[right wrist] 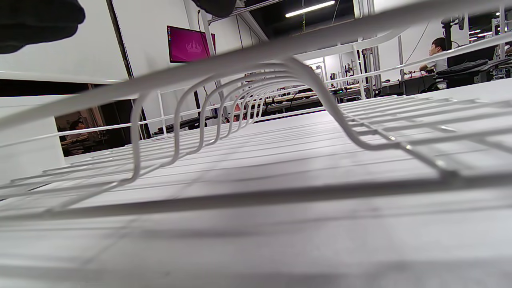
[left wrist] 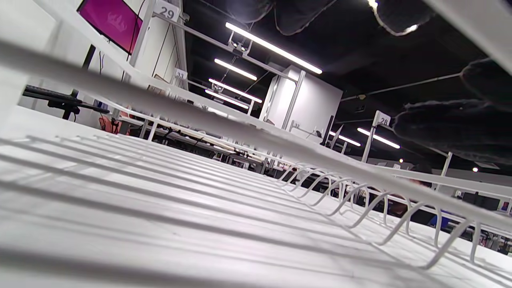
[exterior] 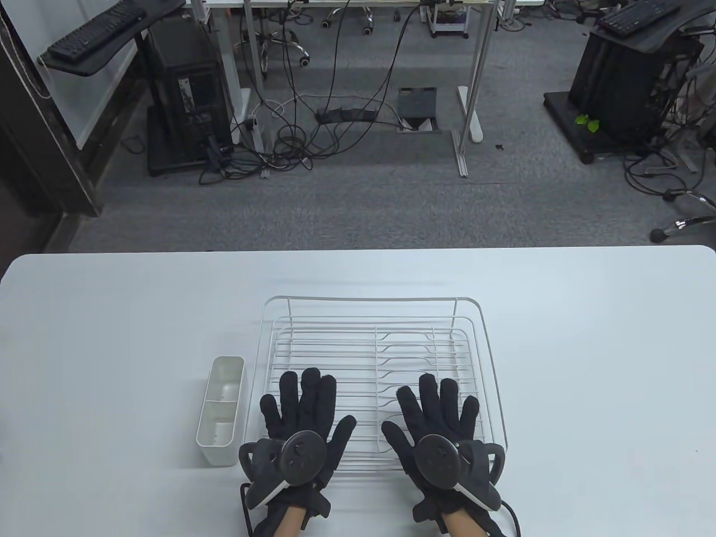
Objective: Hang the cutlery bin on dish rack (Opening facing upward)
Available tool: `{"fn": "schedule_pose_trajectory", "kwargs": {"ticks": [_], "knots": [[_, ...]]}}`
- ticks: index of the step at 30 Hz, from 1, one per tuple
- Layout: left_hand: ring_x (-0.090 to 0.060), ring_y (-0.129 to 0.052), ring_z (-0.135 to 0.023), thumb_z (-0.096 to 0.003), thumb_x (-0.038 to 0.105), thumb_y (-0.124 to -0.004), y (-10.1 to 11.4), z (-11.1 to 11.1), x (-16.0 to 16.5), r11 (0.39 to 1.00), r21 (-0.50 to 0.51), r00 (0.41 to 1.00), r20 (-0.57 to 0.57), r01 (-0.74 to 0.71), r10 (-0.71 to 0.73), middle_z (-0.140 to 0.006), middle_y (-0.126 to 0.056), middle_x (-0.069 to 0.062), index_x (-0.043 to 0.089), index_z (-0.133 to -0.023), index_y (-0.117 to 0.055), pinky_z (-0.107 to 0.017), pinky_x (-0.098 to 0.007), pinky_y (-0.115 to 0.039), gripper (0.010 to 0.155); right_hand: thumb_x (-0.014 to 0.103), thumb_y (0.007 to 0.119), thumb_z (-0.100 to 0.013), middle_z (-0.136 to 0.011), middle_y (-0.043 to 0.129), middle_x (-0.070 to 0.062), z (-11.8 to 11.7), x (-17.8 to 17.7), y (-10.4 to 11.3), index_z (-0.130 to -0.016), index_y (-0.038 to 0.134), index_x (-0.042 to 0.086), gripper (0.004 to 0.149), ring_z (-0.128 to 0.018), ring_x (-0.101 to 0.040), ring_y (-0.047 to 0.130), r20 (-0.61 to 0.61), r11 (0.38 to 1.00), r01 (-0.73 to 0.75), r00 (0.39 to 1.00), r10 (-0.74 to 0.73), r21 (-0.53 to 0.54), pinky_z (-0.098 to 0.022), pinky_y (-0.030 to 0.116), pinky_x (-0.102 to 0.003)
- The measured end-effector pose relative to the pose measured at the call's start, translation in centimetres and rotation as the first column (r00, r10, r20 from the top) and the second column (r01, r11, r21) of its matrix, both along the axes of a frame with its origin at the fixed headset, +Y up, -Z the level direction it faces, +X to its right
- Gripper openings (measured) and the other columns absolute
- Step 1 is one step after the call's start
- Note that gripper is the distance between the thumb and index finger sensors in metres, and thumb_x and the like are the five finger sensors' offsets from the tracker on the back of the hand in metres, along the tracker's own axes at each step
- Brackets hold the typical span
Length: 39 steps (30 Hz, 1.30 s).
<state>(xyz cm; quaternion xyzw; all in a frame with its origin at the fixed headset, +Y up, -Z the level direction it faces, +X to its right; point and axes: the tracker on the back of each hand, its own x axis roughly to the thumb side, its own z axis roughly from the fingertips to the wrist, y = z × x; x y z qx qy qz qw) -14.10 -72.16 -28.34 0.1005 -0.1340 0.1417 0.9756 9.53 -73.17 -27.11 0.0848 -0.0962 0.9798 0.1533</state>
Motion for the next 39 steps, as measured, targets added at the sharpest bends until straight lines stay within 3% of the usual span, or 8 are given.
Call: {"fn": "schedule_pose_trajectory", "kwargs": {"ticks": [9, 16, 22, 26, 31, 34, 39], "knots": [[-0.034, -0.002, -0.109, -0.0605, 0.066, -0.047, 2.5, 1.2, -2.7, 0.973, 0.202, 0.988, -0.086, -0.112, 0.131, -0.123, -0.018, -0.004, 0.028, -0.117, -0.023, -0.067, -0.061, -0.002, 0.072, 0.064, 0.049, -0.058, -0.118, 0.045, -0.02, 0.0, 0.0, 0.0, -0.111, 0.061, 0.017, 0.071, -0.106, -0.048, 0.032, -0.001, 1.0, 0.001, 1.0, -0.001, -0.001, -0.067, 0.014, -0.067], [-0.033, 0.003, -0.107, -0.0615, 0.064, -0.049, 3.6, 2.0, -7.1, 0.922, 0.294, 0.923, -0.212, -0.252, 0.32, -0.123, -0.013, -0.004, 0.029, -0.116, -0.018, -0.066, -0.061, 0.0, 0.072, 0.064, 0.049, -0.058, -0.118, 0.045, -0.02, 0.0, 0.0, 0.0, -0.111, 0.061, 0.017, 0.071, -0.106, -0.048, 0.032, 0.0, 1.0, 0.001, 1.0, -0.001, 0.0, -0.067, 0.014, -0.067], [-0.035, 0.004, -0.106, -0.0622, 0.062, -0.05, 2.8, 2.0, -11.1, 0.877, 0.293, 0.813, -0.346, -0.38, 0.468, -0.122, -0.01, -0.004, 0.028, -0.116, -0.016, -0.065, -0.062, 0.0, 0.073, 0.064, 0.049, -0.058, -0.117, 0.045, -0.02, 0.0, 0.0, 0.0, -0.111, 0.061, 0.016, 0.071, -0.106, -0.048, 0.032, 0.003, 1.0, 0.0, 1.0, 0.0, -0.002, -0.067, 0.014, -0.067], [-0.034, 0.011, -0.102, -0.063, 0.056, -0.054, 1.5, 2.1, -13.4, 0.804, 0.355, 0.689, -0.415, -0.478, 0.594, -0.121, -0.006, -0.004, 0.028, -0.115, -0.016, -0.063, -0.061, 0.002, 0.07, 0.064, 0.049, -0.058, -0.117, 0.045, -0.02, 0.0, 0.0, 0.0, -0.111, 0.062, 0.016, 0.072, -0.106, -0.048, 0.032, 0.003, 1.0, -0.001, 1.0, 0.001, -0.003, -0.067, 0.015, -0.067], [-0.034, 0.012, -0.101, -0.063, 0.052, -0.059, -0.4, 2.1, -15.5, 0.717, 0.351, 0.543, -0.479, -0.602, 0.69, -0.12, -0.005, -0.004, 0.028, -0.115, -0.015, -0.063, -0.061, 0.001, 0.072, 0.064, 0.049, -0.058, -0.117, 0.045, -0.02, 0.0, 0.0, 0.0, -0.11, 0.062, 0.016, 0.072, -0.106, -0.048, 0.032, 0.004, 1.0, -0.001, 1.0, 0.001, -0.003, -0.067, 0.015, -0.067], [-0.035, 0.011, -0.1, -0.0628, 0.05, -0.061, -1.3, 2.0, -16.1, 0.696, 0.332, 0.499, -0.511, -0.637, 0.7, -0.119, -0.005, -0.004, 0.027, -0.114, -0.015, -0.063, -0.061, 0.001, 0.073, 0.064, 0.049, -0.058, -0.117, 0.045, -0.02, 0.0, 0.0, 0.0, -0.11, 0.062, 0.016, 0.072, -0.106, -0.048, 0.032, 0.003, 1.0, -0.001, 1.0, 0.001, -0.003, -0.067, 0.015, -0.067], [-0.037, 0.01, -0.1, -0.0627, 0.047, -0.063, -2.2, 1.7, -16.4, 0.69, 0.283, 0.48, -0.545, -0.666, 0.687, -0.119, -0.006, -0.005, 0.026, -0.114, -0.015, -0.064, -0.062, -0.001, 0.074, 0.064, 0.049, -0.058, -0.117, 0.046, -0.02, 0.0, 0.0, 0.0, -0.11, 0.062, 0.016, 0.072, -0.106, -0.048, 0.032, 0.003, 1.0, 0.0, 1.0, 0.0, -0.003, -0.067, 0.015, -0.067]]}}
